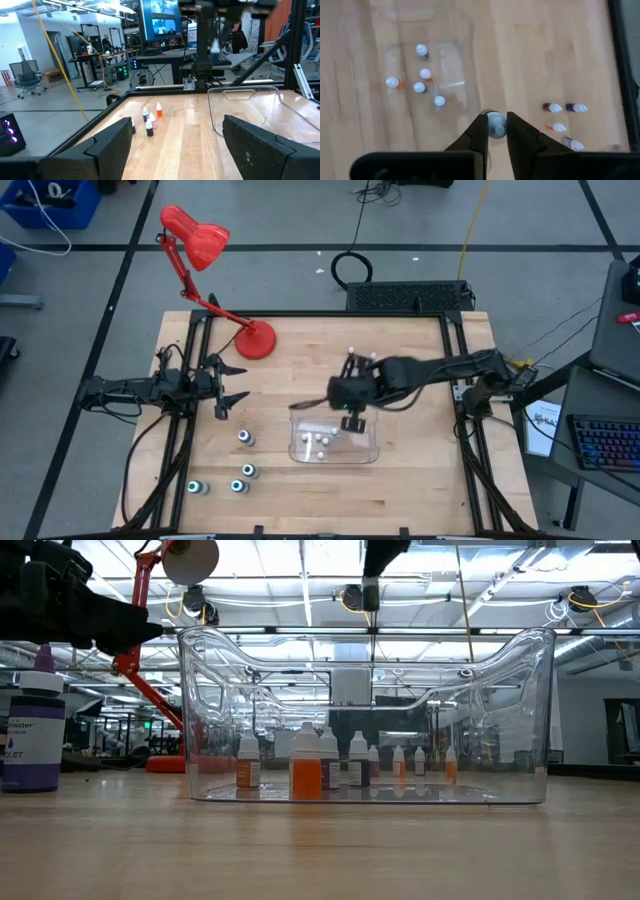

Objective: Pick & Place food coloring
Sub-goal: Put the small green food coloring bottle into the transparent bin

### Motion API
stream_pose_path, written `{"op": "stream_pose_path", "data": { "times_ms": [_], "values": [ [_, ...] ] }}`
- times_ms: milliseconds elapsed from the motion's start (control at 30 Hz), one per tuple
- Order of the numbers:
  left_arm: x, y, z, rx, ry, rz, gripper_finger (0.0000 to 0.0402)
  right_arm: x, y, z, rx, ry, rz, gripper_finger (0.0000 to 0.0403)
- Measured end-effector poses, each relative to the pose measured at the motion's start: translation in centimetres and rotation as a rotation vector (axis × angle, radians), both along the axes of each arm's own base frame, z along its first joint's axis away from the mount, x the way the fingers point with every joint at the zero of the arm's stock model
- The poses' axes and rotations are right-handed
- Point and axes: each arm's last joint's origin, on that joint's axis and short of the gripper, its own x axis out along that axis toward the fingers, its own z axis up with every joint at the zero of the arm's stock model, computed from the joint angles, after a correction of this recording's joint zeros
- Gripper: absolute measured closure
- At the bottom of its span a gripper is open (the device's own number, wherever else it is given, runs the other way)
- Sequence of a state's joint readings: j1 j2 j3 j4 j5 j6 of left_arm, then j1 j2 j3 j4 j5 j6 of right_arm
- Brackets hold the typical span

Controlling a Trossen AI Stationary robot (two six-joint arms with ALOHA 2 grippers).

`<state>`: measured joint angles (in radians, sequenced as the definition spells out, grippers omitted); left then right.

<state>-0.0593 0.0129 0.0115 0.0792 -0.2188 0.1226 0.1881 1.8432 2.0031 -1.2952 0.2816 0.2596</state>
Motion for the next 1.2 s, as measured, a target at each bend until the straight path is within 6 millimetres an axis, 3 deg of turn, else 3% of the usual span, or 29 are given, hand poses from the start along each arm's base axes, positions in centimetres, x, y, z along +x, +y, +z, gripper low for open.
{"op": "stream_pose_path", "data": {
  "times_ms": [300, 600, 800, 1200],
  "values": [
    [0.0, 0.0, 0.0, 0.000, 0.000, 0.000, 0.0096, 2.6, 3.0, -5.7, 0.012, 0.102, 0.118, 0.0368],
    [0.0, 0.0, 0.0, 0.000, 0.000, 0.000, 0.0096, 2.4, 3.5, -11.4, 0.046, 0.154, 0.163, 0.0368],
    [0.0, 0.0, 0.0, 0.000, 0.000, 0.000, 0.0096, 2.2, 2.8, -13.8, 0.041, 0.164, 0.162, 0.0368],
    [0.0, 0.0, 0.0, 0.000, 0.000, 0.000, 0.0096, 2.4, 2.6, -16.2, 0.052, 0.091, 0.164, 0.0368]
  ]
}}
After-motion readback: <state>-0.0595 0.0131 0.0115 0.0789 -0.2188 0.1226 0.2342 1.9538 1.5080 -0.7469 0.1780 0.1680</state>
